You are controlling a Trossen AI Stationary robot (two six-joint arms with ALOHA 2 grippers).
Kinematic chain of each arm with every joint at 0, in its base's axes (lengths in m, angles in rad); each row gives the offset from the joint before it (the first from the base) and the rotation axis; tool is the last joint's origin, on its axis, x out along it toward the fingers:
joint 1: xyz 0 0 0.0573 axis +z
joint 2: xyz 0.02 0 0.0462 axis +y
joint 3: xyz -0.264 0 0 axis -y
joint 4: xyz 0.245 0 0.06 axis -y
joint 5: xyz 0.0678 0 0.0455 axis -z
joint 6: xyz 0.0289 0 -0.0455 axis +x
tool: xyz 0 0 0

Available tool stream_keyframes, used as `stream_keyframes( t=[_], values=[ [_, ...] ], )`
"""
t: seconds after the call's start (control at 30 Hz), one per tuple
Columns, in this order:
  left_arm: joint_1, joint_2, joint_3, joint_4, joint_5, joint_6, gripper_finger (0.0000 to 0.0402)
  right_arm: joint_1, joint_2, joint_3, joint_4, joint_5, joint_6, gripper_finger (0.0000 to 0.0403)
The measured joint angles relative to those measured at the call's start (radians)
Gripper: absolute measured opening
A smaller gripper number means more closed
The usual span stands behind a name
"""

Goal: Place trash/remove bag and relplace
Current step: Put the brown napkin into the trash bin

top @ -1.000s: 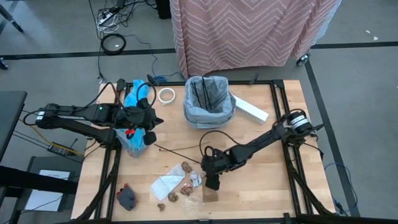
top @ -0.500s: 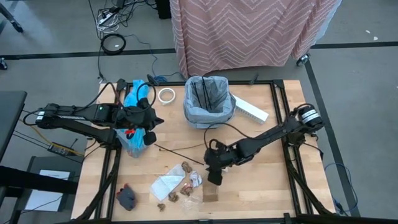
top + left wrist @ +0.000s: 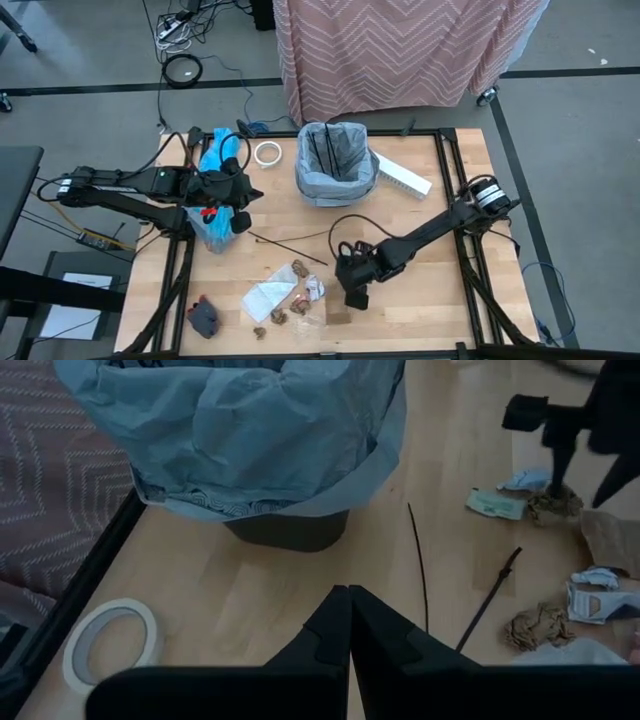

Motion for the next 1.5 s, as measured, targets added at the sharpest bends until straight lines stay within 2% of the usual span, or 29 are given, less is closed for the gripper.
stream_keyframes(
  t=[0.17, 0.23, 0.3, 0.4, 0.43, 0.6, 0.73, 0.83, 0.93, 1.07, 1.17, 1.23, 1.33, 1.5],
  values=[
    [0.0, 0.0, 0.0, 0.006, -0.011, 0.0, 0.0015, -0.009, 0.052, 0.003, 0.001, 0.002, 0.055, 0.0162],
    [0.0, 0.0, 0.0, 0.004, -0.011, 0.0, 0.0015, -0.016, 0.056, 0.003, 0.002, 0.004, 0.081, 0.0148],
    [0.0, 0.0, 0.0, 0.004, -0.011, 0.0, 0.0015, -0.022, 0.052, 0.002, -0.001, 0.005, 0.085, 0.0115],
    [0.0, 0.0, 0.0, 0.004, -0.011, 0.0, 0.0015, -0.024, 0.035, -0.002, -0.016, 0.009, 0.081, 0.0031],
    [0.0, 0.0, 0.0, 0.004, -0.011, 0.0, 0.0015, -0.024, 0.026, -0.002, -0.02, 0.009, 0.082, 0.0018],
    [0.0, 0.0, 0.0, 0.003, -0.011, 0.0, 0.0015, -0.024, -0.038, -0.002, -0.054, 0.005, 0.123, 0.0007],
    [0.0, 0.0, 0.0, 0.003, -0.011, -0.002, 0.0015, -0.024, -0.142, -0.002, -0.071, 0.036, 0.157, 0.0004],
    [0.0, 0.0, 0.0, 0.004, -0.011, -0.007, 0.0015, -0.03, -0.24, 0.034, -0.093, 0.126, 0.142, 0.0003],
    [0.0, 0.0, 0.0, 0.006, -0.011, -0.007, 0.0015, -0.043, -0.337, 0.1, -0.14, 0.296, 0.08, 0.0002],
    [0.0, 0.0, 0.0, 0.006, -0.011, -0.008, 0.0015, -0.099, -0.443, 0.181, -0.158, 0.546, -0.081, 0.0001],
    [0.0, 0.0, 0.0, 0.01, -0.011, -0.008, 0.0015, -0.192, -0.505, 0.205, -0.142, 0.63, -0.218, 0.0001],
    [0.0, 0.0, 0.0, 0.028, -0.011, -0.008, 0.0015, -0.274, -0.533, 0.21, -0.142, 0.627, -0.274, 0.0001],
    [0.0, 0.0, 0.0, 0.054, -0.011, -0.008, 0.0015, -0.41, -0.551, 0.21, -0.142, 0.566, -0.341, 0.0005],
    [0.0, 0.0, 0.0, 0.086, -0.011, -0.008, 0.0015, -0.578, -0.526, 0.21, -0.125, 0.336, -0.483, 0.0057]
  ],
)
